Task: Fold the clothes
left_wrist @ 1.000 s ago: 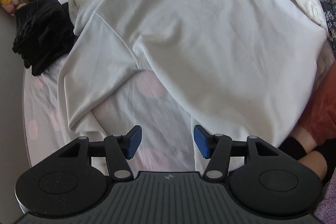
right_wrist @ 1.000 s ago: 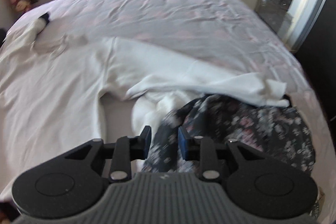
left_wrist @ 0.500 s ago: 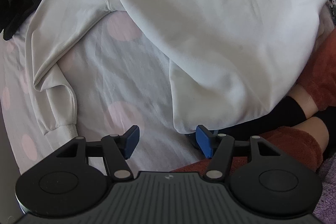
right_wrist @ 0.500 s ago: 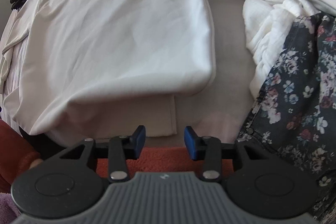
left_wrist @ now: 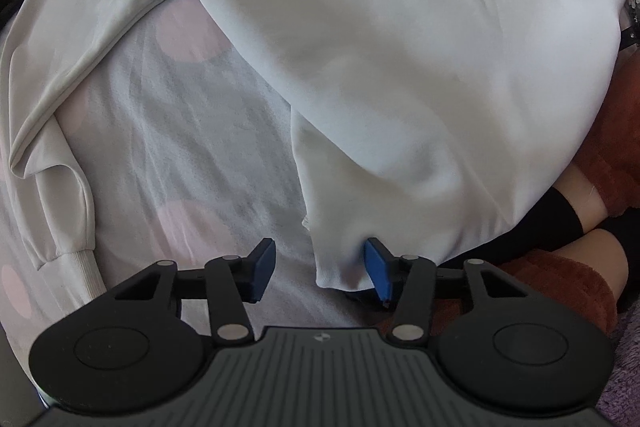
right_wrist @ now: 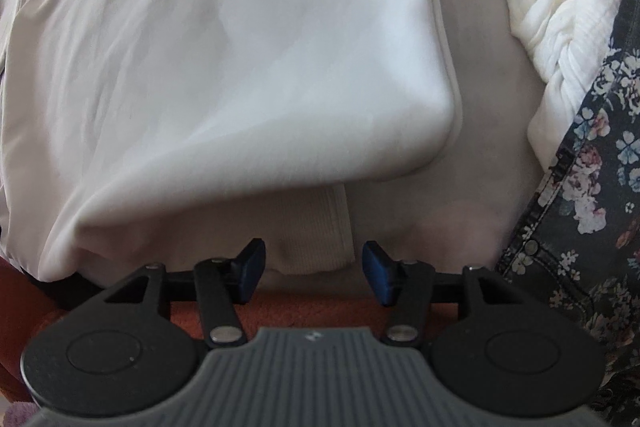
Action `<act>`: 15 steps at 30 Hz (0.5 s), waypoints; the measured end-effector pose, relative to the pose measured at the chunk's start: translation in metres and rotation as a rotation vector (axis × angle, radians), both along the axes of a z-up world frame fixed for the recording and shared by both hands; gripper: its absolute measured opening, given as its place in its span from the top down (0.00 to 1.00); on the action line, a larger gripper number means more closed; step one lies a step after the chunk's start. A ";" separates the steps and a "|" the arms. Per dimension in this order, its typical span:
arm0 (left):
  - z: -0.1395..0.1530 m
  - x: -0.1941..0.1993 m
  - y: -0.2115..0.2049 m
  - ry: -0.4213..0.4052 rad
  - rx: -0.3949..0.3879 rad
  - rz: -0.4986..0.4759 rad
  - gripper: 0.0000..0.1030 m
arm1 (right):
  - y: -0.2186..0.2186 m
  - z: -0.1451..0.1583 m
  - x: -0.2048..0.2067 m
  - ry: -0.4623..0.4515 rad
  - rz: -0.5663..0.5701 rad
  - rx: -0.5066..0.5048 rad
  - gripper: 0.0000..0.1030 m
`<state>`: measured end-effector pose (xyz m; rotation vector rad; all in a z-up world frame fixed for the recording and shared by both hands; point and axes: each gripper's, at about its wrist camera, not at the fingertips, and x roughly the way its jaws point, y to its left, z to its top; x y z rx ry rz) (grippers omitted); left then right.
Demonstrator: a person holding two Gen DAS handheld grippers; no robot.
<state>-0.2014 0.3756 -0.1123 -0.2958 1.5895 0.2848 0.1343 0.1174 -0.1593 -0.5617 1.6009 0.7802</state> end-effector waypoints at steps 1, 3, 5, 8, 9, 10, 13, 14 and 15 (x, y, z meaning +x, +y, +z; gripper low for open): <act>0.000 0.000 -0.001 -0.010 -0.009 0.005 0.59 | 0.000 -0.003 -0.001 0.008 0.000 -0.006 0.50; 0.001 0.000 -0.003 -0.029 -0.026 0.014 0.77 | 0.001 -0.005 -0.002 0.013 0.004 -0.011 0.67; 0.004 0.000 -0.006 -0.053 -0.025 0.014 0.86 | -0.001 -0.002 -0.004 0.005 0.013 0.003 0.84; 0.018 -0.002 -0.010 -0.107 -0.016 0.024 0.91 | -0.007 0.022 -0.008 -0.018 0.025 0.068 0.88; 0.026 -0.003 -0.009 -0.130 -0.015 0.038 0.92 | -0.010 0.032 -0.009 -0.026 0.028 0.094 0.89; 0.035 -0.003 -0.007 -0.156 -0.011 0.056 0.92 | -0.013 0.042 -0.010 -0.033 0.029 0.121 0.89; 0.062 -0.005 -0.003 -0.232 -0.009 0.106 0.92 | -0.029 0.091 -0.008 -0.055 0.009 0.228 0.93; 0.072 -0.005 -0.002 -0.255 -0.013 0.121 0.92 | -0.035 0.108 -0.009 -0.070 0.012 0.256 0.93; 0.082 -0.005 -0.002 -0.275 -0.016 0.131 0.92 | -0.041 0.124 -0.010 -0.085 0.015 0.283 0.93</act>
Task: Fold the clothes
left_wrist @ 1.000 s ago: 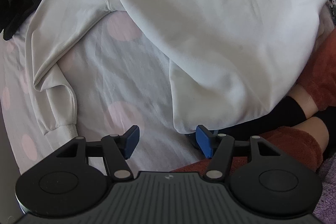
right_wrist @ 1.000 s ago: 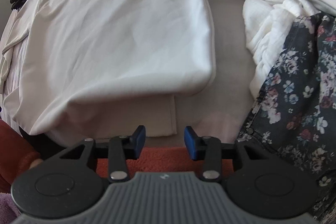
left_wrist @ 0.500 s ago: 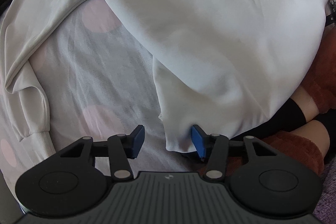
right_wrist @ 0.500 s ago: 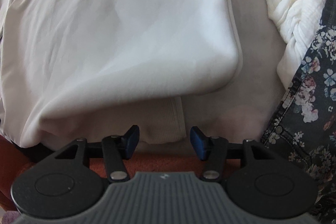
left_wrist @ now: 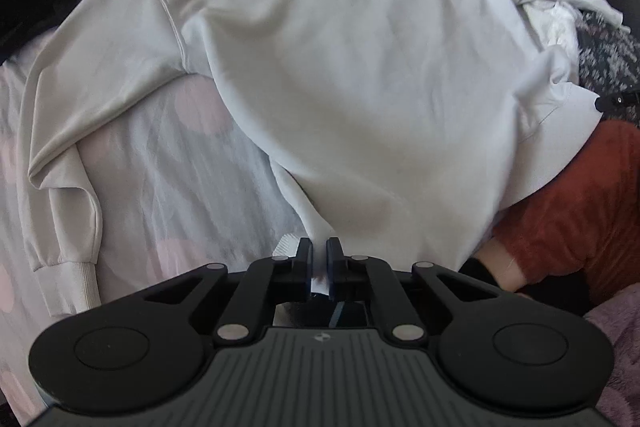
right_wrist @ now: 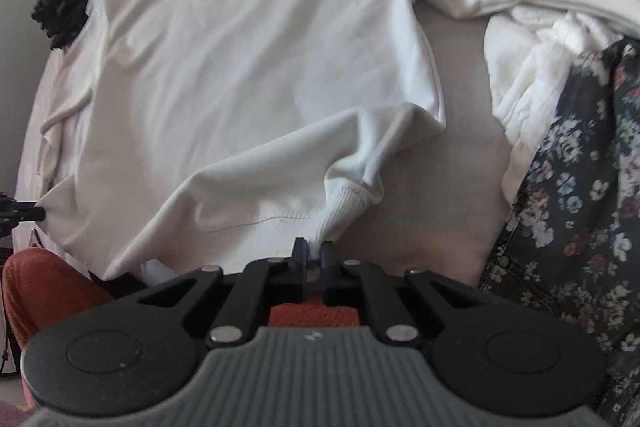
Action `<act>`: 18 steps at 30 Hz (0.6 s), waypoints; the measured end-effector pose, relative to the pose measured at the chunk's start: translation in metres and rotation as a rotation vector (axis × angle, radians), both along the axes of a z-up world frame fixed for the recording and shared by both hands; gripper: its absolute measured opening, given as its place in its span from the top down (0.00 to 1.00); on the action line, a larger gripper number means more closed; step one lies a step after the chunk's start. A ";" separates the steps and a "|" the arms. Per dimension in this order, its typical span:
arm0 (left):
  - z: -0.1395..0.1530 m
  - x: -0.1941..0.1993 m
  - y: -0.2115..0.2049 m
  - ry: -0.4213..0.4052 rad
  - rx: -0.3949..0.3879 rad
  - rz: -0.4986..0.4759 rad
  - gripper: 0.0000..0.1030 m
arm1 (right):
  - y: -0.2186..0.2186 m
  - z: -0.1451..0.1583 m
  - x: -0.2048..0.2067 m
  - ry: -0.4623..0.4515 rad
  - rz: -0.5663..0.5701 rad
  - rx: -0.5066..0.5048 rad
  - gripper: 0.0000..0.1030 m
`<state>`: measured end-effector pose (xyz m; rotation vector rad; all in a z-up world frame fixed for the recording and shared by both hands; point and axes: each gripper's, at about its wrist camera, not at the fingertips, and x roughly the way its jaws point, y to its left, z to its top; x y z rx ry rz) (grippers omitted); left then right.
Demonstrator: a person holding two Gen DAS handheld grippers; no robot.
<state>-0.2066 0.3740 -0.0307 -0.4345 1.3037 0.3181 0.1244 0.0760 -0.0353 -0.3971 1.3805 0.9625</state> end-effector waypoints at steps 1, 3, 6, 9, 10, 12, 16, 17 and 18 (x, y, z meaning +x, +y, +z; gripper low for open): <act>0.010 -0.001 -0.002 -0.012 0.000 0.008 0.92 | -0.006 0.016 -0.001 -0.016 0.002 0.027 0.93; 0.028 -0.003 -0.005 -0.036 0.001 0.023 0.92 | -0.013 0.048 -0.009 -0.056 0.008 0.072 0.93; 0.047 -0.012 -0.010 -0.050 -0.008 0.046 0.92 | -0.029 0.084 -0.018 -0.118 0.015 0.112 0.93; 0.059 -0.022 -0.018 -0.035 -0.013 0.062 0.93 | -0.049 0.096 -0.028 -0.150 0.018 0.097 0.93; 0.062 -0.025 -0.021 -0.027 -0.010 0.059 0.93 | -0.056 0.098 -0.031 -0.160 0.019 0.089 0.93; 0.061 -0.029 -0.025 -0.010 -0.015 0.054 0.92 | -0.068 0.096 -0.033 -0.165 0.018 0.071 0.93; 0.041 -0.032 -0.029 0.040 0.012 0.073 0.85 | -0.079 0.074 -0.037 -0.141 0.018 0.042 0.93; 0.034 -0.031 -0.030 0.064 0.031 0.075 0.79 | -0.080 0.065 -0.039 -0.139 0.025 0.027 0.93; 0.028 -0.030 -0.032 0.086 0.057 0.071 0.77 | -0.080 0.057 -0.042 -0.136 0.032 0.012 0.93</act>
